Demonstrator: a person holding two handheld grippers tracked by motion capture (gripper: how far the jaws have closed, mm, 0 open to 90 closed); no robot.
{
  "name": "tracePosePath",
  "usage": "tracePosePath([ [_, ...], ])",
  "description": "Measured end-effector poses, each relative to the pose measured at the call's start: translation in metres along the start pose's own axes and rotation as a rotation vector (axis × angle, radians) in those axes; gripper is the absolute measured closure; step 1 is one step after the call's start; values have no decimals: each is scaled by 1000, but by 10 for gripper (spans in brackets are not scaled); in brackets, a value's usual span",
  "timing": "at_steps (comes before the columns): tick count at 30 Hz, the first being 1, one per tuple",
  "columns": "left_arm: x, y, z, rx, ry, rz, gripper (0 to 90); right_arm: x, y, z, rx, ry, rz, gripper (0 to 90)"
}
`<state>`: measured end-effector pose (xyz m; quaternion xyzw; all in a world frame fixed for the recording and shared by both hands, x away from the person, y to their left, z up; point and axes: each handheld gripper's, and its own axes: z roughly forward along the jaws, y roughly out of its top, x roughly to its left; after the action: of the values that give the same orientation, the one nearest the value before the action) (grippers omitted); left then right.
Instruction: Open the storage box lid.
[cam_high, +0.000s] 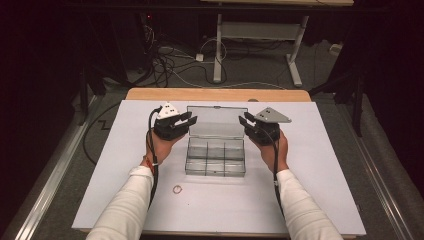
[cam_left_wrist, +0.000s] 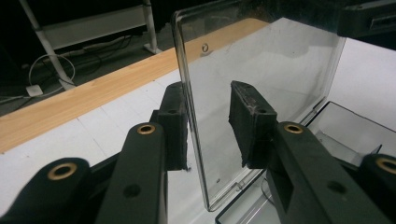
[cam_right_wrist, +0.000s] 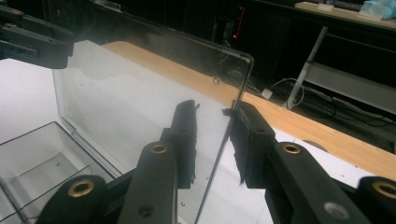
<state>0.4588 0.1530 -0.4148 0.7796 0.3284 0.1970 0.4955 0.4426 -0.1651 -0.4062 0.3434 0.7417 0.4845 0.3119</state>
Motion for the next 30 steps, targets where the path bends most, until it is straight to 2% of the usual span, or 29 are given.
tracePosePath([
  [3, 1, -3, 4, 1, -3, -28, 660, 1, -2, 2, 5, -9, 10, 715],
  [5, 0, -5, 6, 14, 3, -33, 652, 1, -3, 4, 5, -15, 21, 713],
  [9, 0, -8, 9, 5, -5, -66, 638, 5, -9, 6, 7, -36, 38, 702],
  [13, 0, -11, 12, 3, -5, -91, 637, 6, -16, 10, 21, -31, 55, 693],
  [17, 0, -15, 14, -4, -11, -133, 636, 5, -20, 12, 33, -20, 66, 690],
  [21, -1, -22, 20, 10, -16, -171, 628, 7, -24, 14, 54, -30, 51, 679],
  [30, -1, -33, 26, 35, -25, -230, 629, 7, -35, 19, 102, -19, 70, 678],
])
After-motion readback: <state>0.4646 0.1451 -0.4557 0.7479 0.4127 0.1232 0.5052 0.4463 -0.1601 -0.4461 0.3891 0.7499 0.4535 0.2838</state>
